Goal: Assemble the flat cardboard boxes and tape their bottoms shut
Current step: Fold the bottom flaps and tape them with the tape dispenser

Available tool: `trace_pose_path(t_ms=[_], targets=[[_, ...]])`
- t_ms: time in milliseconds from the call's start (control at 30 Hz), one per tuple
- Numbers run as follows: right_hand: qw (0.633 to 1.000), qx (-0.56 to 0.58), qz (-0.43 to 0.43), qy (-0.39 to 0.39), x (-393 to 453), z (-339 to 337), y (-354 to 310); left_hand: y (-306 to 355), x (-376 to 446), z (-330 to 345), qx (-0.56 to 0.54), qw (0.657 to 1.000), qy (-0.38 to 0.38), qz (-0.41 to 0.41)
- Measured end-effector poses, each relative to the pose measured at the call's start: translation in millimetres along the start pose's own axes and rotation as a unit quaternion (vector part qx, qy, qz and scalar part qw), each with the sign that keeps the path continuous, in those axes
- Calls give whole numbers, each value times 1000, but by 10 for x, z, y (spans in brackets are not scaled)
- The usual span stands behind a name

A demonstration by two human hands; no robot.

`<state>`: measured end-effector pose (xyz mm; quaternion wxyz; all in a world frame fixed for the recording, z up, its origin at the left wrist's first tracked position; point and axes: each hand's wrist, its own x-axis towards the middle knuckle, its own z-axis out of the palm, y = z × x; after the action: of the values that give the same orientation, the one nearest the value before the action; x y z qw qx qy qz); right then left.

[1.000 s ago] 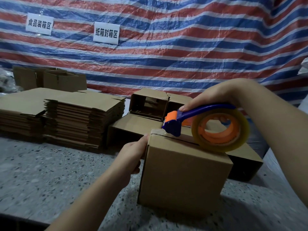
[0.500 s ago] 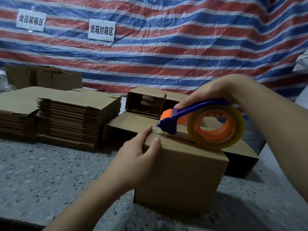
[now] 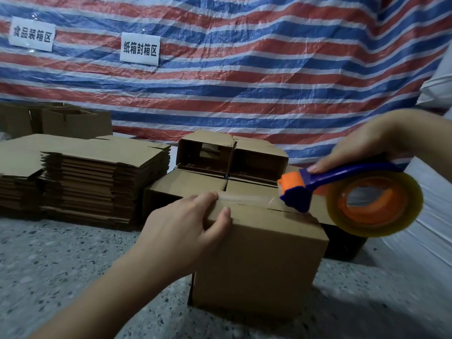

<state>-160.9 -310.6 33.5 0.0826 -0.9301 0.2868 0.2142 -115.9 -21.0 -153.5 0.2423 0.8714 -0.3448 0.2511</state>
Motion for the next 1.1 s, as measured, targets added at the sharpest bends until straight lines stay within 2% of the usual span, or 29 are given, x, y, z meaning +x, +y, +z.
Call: trace_pose_path(t_ms=[133, 267, 467, 600, 667, 767, 867, 933, 1033, 1100], targets=[[1000, -3, -6, -18, 75, 146, 86, 29, 54, -101, 41, 999, -23, 16], [1000, -1, -19, -17, 44, 173, 65, 226, 184, -181, 127, 987, -91, 33], [1000, -10, -17, -17, 49, 166, 33, 583, 355, -19, 121, 968, -180, 127], [999, 8, -23, -22, 13, 61, 192, 532, 353, 51, 144, 964, -163, 155], [999, 34, -6, 9, 150, 104, 238, 522, 347, 54, 137, 965, -161, 155], [994, 40, -14, 97, 380, 249, 336, 527, 332, 45, 126, 968, -161, 147], [1000, 13, 18, 5, 190, 223, 435, 536, 317, 43, 115, 968, -170, 142], [999, 1, 1, -33, 41, 174, 540, 557, 325, 10, 112, 964, -199, 132], [1000, -5, -1, -19, 8, 239, 533, 619, 422, -67, 113, 954, -248, 125], [1000, 3, -1, -11, 6, 275, 513, 728, 507, -34, 114, 954, -234, 151]])
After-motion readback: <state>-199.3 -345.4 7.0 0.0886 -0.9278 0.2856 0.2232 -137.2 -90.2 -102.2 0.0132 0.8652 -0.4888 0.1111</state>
